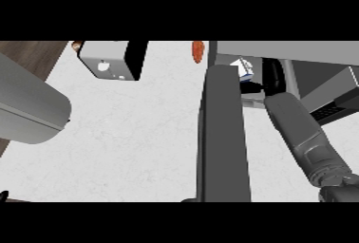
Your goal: Pick up the milk, place it into the microwave and close the microwave
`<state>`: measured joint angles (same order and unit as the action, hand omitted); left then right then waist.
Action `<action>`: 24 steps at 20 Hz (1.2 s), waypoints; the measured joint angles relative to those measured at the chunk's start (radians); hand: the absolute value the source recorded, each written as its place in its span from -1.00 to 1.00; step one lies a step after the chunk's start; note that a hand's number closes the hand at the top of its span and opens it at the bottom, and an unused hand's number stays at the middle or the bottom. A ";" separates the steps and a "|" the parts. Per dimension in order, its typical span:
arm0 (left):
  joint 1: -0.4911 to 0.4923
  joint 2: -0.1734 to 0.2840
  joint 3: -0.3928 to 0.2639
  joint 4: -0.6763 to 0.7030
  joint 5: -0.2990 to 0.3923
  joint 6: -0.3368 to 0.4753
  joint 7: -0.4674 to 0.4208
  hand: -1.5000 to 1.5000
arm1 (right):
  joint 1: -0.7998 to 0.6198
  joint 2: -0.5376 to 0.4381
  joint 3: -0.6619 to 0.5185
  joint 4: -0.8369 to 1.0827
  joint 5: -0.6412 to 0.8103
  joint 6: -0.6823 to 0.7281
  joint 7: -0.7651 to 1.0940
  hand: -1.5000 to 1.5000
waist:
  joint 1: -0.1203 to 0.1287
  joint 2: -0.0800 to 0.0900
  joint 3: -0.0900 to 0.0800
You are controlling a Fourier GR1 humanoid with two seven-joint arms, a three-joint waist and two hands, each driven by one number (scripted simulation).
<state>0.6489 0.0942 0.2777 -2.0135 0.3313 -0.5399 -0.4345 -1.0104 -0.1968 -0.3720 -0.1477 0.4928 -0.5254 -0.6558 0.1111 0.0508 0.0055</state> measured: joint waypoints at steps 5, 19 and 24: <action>0.004 -0.017 -0.036 -0.006 -0.020 -0.011 0.006 -1.00 | 0.002 0.002 -0.024 0.007 -0.028 0.090 -0.050 -1.00 | -0.009 -0.007 0.000; 0.008 -0.081 -0.180 -0.068 -0.145 0.004 0.040 -1.00 | 0.118 0.042 -0.076 -0.017 -0.118 0.322 -0.223 -1.00 | -0.077 -0.040 -0.004; -0.019 -0.090 -0.265 -0.056 -0.221 0.041 0.039 -1.00 | 0.193 0.056 -0.064 -0.057 -0.139 0.390 -0.261 -1.00 | -0.097 -0.047 -0.005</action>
<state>0.6296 0.0041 0.0130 -2.0693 0.1107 -0.4990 -0.3957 -0.8179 -0.1404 -0.4357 -0.2045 0.3539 -0.1353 -0.9171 0.0145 0.0034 0.0008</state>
